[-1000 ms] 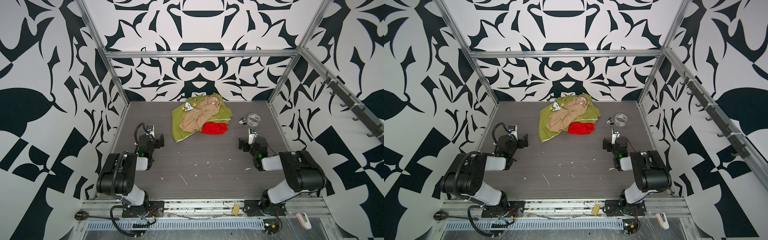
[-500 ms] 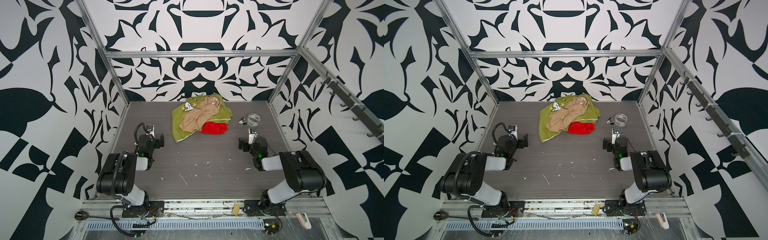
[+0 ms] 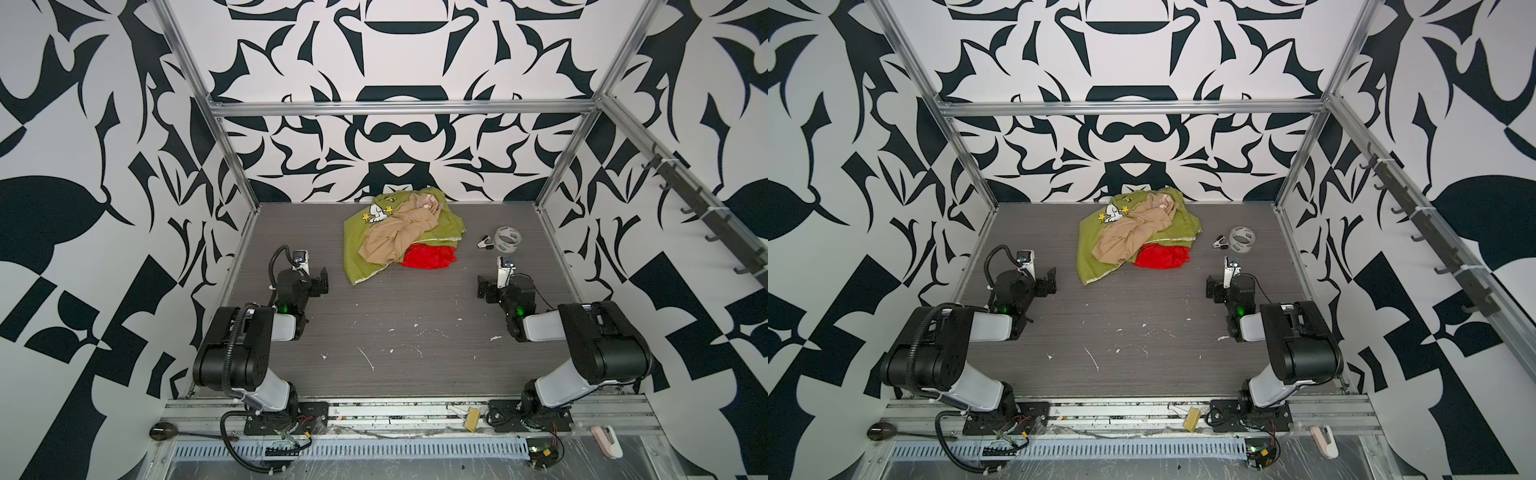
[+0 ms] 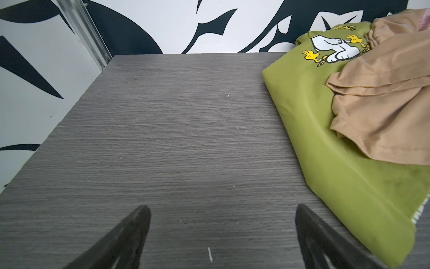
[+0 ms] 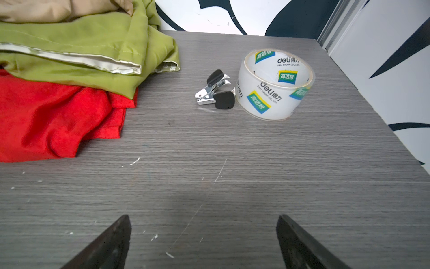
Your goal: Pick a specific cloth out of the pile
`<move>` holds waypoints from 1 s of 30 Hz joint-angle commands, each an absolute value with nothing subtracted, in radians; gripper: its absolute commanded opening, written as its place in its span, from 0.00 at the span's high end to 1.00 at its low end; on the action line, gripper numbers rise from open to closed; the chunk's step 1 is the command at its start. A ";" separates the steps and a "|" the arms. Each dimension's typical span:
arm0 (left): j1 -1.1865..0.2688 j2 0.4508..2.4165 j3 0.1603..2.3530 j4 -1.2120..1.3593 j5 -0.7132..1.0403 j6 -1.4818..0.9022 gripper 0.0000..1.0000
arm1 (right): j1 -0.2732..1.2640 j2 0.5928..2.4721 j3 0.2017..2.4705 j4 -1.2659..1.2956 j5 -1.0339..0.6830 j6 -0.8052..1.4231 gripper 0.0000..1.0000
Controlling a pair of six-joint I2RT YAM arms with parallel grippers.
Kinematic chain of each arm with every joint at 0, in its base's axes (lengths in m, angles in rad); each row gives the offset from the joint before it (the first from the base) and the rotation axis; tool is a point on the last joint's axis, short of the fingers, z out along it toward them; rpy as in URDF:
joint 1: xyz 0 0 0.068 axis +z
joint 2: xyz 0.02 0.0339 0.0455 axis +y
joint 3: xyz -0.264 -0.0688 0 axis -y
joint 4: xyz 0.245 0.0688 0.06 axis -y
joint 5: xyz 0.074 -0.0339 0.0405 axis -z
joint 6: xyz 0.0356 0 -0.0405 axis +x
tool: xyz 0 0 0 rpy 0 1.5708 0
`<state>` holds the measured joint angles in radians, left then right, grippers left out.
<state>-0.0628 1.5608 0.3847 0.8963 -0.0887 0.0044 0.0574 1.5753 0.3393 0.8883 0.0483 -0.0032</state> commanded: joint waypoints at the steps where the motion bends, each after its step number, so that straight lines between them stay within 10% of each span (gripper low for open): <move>1: -0.068 1.560 0.371 0.917 -0.095 0.013 0.01 | 0.071 1.551 0.333 0.949 0.065 -0.015 0.01; 30: -0.235 1.354 0.664 0.278 -0.275 -0.071 0.01 | 0.166 1.294 0.553 0.439 0.277 0.094 0.00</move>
<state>-0.2359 1.3788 0.6125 0.4419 -0.2878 0.0162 0.1524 1.3006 0.4770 0.5518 0.2268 0.0292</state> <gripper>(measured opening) 0.993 0.997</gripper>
